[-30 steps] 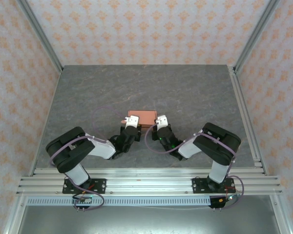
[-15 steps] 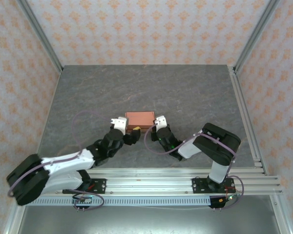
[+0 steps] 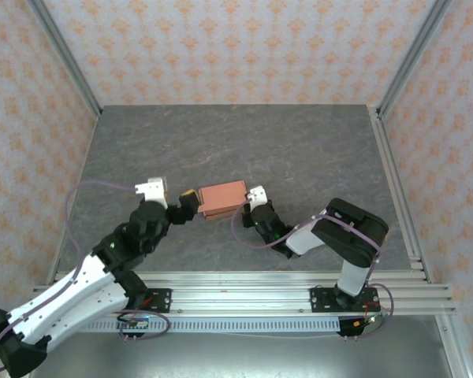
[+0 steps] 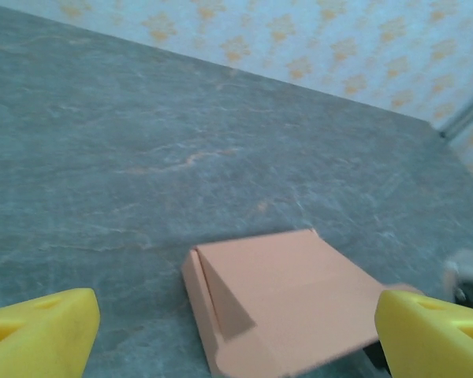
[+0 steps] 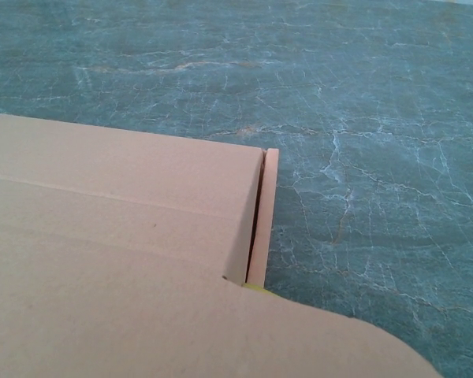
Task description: Fold the paper box
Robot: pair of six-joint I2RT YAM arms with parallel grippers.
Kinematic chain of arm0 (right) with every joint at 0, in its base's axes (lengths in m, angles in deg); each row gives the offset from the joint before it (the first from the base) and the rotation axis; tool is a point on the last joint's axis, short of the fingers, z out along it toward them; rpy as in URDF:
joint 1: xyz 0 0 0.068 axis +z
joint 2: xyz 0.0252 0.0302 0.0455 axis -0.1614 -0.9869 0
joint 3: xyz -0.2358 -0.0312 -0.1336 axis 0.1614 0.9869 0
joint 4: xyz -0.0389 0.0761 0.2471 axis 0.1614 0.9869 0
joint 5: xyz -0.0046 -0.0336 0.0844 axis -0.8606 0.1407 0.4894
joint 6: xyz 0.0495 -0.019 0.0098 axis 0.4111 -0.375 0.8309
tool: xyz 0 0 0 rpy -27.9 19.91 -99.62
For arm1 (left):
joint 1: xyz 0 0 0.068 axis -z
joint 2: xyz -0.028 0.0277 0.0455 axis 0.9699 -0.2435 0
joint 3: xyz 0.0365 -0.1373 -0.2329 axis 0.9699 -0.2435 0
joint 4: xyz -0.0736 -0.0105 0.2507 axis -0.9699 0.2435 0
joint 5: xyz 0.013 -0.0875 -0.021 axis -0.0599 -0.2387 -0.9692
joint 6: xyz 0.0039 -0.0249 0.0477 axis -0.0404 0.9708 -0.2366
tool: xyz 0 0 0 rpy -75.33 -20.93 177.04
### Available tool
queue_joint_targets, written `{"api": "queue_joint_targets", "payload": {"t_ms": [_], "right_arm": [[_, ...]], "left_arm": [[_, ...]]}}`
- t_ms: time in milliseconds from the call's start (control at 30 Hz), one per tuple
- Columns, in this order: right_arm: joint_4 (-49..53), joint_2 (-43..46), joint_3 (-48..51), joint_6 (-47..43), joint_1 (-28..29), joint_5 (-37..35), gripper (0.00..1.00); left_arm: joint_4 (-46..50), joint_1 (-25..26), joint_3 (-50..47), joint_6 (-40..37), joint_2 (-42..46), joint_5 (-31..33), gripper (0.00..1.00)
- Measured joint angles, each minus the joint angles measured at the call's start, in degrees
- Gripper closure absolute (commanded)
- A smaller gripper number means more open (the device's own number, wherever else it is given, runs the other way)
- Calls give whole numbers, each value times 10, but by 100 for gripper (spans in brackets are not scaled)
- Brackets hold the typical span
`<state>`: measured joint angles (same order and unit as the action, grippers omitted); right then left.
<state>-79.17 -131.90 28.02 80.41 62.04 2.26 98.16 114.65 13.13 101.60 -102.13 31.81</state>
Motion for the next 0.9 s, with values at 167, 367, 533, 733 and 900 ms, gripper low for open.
{"api": "queue_joint_targets", "payload": {"t_ms": [167,367,533,733,900], "right_arm": [[9,0,-5,-5,3,0,100],[23,0,-14,-9,7,0,100],[34,0,-20,-10,11,-1,96],[49,6,-21,-5,15,2,75],[73,19,-20,-3,20,12,58]], "left_arm": [[53,-18,109,-2,-168,-5,13],[69,-18,146,-12,-302,-23,19],[69,-18,156,-24,-379,-39,25],[66,-18,155,-27,-416,-45,25],[53,-18,155,-26,-445,-43,25]]}}
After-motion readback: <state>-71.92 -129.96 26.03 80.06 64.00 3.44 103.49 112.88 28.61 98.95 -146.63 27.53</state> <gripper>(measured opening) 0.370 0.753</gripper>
